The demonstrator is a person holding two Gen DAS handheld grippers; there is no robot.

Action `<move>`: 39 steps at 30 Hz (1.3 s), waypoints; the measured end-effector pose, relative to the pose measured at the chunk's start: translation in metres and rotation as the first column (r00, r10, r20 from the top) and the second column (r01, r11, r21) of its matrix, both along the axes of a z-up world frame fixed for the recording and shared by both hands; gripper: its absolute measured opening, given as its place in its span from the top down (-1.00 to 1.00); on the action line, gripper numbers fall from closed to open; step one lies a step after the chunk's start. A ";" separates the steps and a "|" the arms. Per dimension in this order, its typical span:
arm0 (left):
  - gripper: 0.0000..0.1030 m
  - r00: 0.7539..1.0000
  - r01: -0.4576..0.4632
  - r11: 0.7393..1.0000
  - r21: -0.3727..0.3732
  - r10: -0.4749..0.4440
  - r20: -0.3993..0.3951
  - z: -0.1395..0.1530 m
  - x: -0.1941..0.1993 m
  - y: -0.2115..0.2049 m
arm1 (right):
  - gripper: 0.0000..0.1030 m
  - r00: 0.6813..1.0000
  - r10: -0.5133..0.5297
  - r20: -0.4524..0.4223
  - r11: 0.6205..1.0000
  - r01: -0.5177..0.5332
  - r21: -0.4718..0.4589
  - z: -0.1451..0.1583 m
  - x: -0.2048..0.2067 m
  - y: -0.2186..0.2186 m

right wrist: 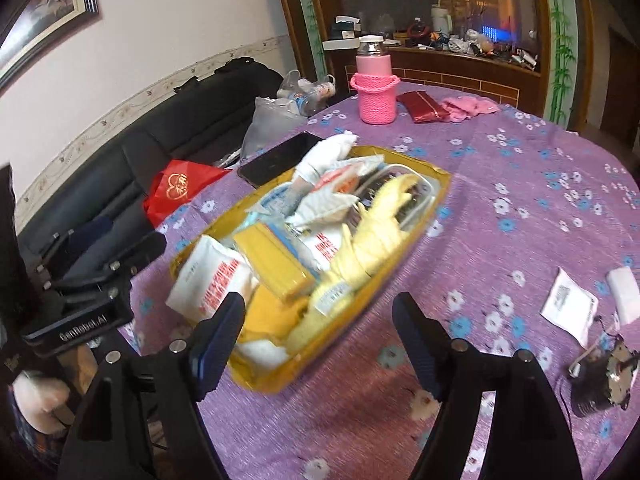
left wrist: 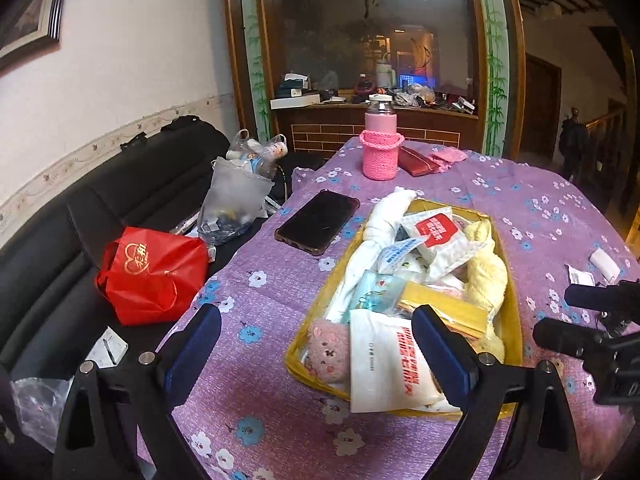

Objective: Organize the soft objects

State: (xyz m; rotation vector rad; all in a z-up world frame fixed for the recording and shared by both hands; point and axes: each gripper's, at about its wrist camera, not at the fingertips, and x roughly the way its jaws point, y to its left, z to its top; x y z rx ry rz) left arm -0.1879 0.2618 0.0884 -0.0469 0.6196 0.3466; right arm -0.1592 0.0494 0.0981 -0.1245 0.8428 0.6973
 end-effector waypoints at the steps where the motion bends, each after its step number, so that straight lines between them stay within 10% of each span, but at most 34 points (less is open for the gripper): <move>1: -0.91 1.000 0.001 1.000 0.006 -0.001 -0.001 0.001 0.000 -0.003 | -0.47 1.000 -0.001 0.004 1.000 0.001 -0.003 -0.001 -0.002 -0.002; 15: -0.93 0.999 0.038 0.996 0.076 -0.039 0.023 0.017 -0.006 -0.046 | -0.55 0.998 -0.056 0.016 0.998 0.056 0.032 -0.006 -0.012 -0.046; 22: -1.00 0.951 -0.081 0.992 0.100 0.046 0.306 0.055 -0.049 -0.064 | -0.61 0.994 -0.068 0.085 0.996 0.063 0.063 -0.002 -0.029 -0.056; 29: -1.00 0.990 0.000 1.000 -0.022 0.003 0.140 0.040 -0.016 -0.065 | -0.61 0.993 -0.078 0.085 0.996 0.075 0.045 -0.010 -0.037 -0.060; 39: -1.00 0.992 -0.054 0.998 0.028 0.051 0.116 0.034 -0.020 -0.073 | -0.61 0.995 -0.043 0.086 0.999 0.043 0.002 -0.020 -0.045 -0.044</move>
